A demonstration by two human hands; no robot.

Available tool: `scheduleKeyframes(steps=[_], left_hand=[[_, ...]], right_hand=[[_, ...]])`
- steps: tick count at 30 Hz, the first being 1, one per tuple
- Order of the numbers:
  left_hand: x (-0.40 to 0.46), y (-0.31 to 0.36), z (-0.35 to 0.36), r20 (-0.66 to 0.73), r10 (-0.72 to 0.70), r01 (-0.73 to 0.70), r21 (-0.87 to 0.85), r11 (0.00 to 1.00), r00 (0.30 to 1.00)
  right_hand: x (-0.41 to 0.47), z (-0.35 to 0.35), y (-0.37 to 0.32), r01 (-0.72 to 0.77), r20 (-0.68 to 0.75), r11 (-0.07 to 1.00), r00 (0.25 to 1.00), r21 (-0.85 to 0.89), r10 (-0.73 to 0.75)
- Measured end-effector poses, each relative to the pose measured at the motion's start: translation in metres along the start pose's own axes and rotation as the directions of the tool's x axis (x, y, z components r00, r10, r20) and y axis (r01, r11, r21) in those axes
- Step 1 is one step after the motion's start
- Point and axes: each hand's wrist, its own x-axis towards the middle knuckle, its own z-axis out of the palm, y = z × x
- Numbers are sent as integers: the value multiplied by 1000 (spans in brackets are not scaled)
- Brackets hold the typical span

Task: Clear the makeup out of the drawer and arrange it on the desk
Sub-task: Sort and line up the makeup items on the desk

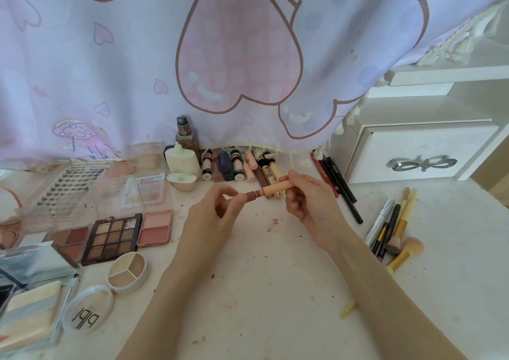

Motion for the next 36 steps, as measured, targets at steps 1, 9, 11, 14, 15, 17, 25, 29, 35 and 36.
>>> scheduleKeyframes(steps=[1,9,11,14,15,17,25,29,35,36], left_hand=[[0,0,0,8,15,-15,-25,1000,1000],[5,0,-3,-189,-43,22,-110,994,981],[8,-4,-5,-258,-124,75,-190,979,958],[9,-6,-8,-270,-206,114,-318,941,941],[10,-5,-9,-262,-224,123,-353,928,939],[10,-2,-10,-251,-257,139,-407,903,933],[9,-3,-5,-187,-194,134,-289,948,963],[6,-9,-2,-87,-167,162,-71,984,982],[6,-10,2,-18,-113,114,83,990,993],[6,-11,3,-13,-107,108,99,989,994]], right_hand=[[0,0,0,-1,-6,1000,1000,9,1],[1,-3,-2,-11,147,994,989,-106,27],[1,-3,-1,27,223,987,975,-158,9],[0,-5,0,98,278,959,960,-264,-22],[-1,-5,1,120,280,941,960,-317,-29],[-2,-4,2,173,291,875,956,-453,-38],[-4,-5,-6,278,291,641,953,-715,-88],[-5,-22,-25,152,135,714,988,-684,-80],[-2,-40,-32,-1,-146,647,974,-762,-172],[0,-40,-30,-20,-165,615,970,-788,-179]])
